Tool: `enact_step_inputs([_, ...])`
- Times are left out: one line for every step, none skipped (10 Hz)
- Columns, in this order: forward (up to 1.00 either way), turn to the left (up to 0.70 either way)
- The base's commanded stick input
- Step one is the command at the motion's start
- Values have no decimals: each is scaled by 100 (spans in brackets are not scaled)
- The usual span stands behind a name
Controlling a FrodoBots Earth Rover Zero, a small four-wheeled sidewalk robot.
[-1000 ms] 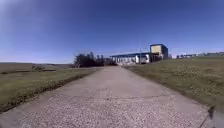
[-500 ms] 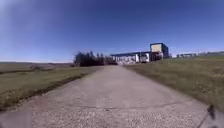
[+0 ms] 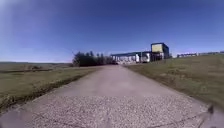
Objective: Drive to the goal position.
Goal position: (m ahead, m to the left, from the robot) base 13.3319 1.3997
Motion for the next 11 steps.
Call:
enact_step_inputs([100,0])
enact_step_inputs([100,0])
enact_step_inputs([100,0])
enact_step_inputs([100,0])
enact_step_inputs([100,0])
enact_step_inputs([100,0])
enact_step_inputs([100,0])
enact_step_inputs([100,0])
enact_step_inputs([100,0])
enact_step_inputs([100,0])
enact_step_inputs([100,0])
